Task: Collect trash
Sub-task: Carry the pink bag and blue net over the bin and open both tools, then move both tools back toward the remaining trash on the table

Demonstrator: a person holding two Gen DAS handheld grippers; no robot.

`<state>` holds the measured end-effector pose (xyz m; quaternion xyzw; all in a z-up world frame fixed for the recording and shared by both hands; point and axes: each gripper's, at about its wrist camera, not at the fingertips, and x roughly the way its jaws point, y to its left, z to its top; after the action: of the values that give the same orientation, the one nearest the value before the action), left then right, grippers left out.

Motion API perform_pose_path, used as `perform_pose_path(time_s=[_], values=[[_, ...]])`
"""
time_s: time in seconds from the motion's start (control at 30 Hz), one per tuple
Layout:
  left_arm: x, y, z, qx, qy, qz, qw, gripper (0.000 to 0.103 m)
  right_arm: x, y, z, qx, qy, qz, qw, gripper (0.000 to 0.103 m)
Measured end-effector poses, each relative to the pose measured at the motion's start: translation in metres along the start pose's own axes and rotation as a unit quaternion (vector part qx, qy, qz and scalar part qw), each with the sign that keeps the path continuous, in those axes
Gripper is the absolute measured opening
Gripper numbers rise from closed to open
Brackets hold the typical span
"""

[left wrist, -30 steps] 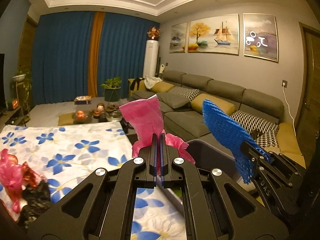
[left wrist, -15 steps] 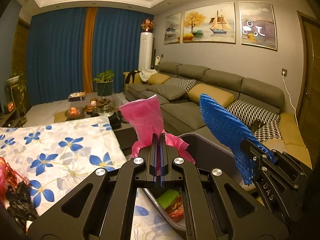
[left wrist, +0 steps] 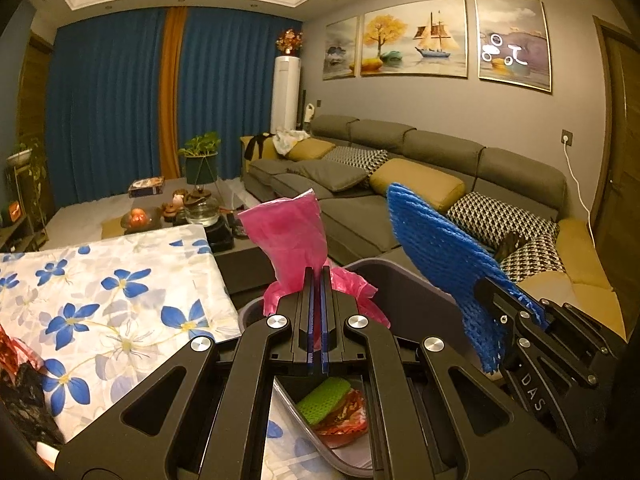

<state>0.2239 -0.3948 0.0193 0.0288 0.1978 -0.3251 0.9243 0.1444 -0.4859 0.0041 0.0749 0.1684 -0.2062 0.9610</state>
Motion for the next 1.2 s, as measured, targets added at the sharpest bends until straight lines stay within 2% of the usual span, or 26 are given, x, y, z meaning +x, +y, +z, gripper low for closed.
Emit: perform_pose_path(time_s=[0.53, 0.6, 0.63, 0.67, 0.7, 0.77, 0.8, 0.87, 0.97, 1.07, 1.2], values=[[0.017, 0.005, -0.004, -0.008, 0.018, -0.018, 0.9996, 0.004, 0.01, -0.006, 0.001, 0.012, 0.007, 0.008, 1.0, 0.011], [0.02, 0.008, -0.004, -0.012, 0.025, -0.021, 0.9994, 0.009, 0.011, -0.007, 0.002, 0.013, 0.007, 0.009, 1.0, 0.022], [0.022, 0.009, -0.005, -0.013, 0.03, -0.02, 0.9993, 0.017, 0.011, -0.007, 0.002, 0.013, 0.006, 0.009, 1.0, 0.028], [0.023, 0.011, -0.005, -0.016, 0.033, -0.022, 0.9991, 0.03, 0.011, -0.007, 0.002, 0.013, 0.005, 0.007, 1.0, 0.031], [0.023, 0.013, -0.006, -0.02, 0.033, -0.024, 0.999, 0.036, 0.011, -0.008, 0.002, 0.014, 0.004, 0.007, 1.0, 0.033], [0.019, 0.018, -0.006, -0.032, 0.024, -0.016, 0.9991, 0.058, 0.01, -0.009, 0.001, 0.017, 0.004, 0.004, 1.0, 0.039], [0.016, 0.02, -0.006, -0.037, 0.019, -0.01, 0.9991, 0.061, 0.009, -0.01, 0.0, 0.018, 0.004, 0.003, 1.0, 0.04], [0.01, 0.026, -0.005, -0.042, 0.01, 0.005, 0.9991, 0.075, 0.007, -0.01, 0.001, 0.017, 0.002, -0.002, 1.0, 0.046], [-0.003, 0.032, -0.003, -0.045, -0.001, 0.031, 0.9985, 0.083, -0.001, -0.008, 0.0, 0.013, -0.005, -0.005, 1.0, 0.057], [-0.02, 0.039, -0.003, -0.055, -0.006, 0.051, 0.9971, 0.091, -0.012, -0.006, -0.001, 0.009, -0.014, -0.011, 1.0, 0.074], [-0.051, 0.051, -0.009, -0.061, -0.02, 0.085, 0.9943, 0.095, -0.028, 0.003, -0.008, 0.005, -0.019, -0.008, 1.0, 0.086]])
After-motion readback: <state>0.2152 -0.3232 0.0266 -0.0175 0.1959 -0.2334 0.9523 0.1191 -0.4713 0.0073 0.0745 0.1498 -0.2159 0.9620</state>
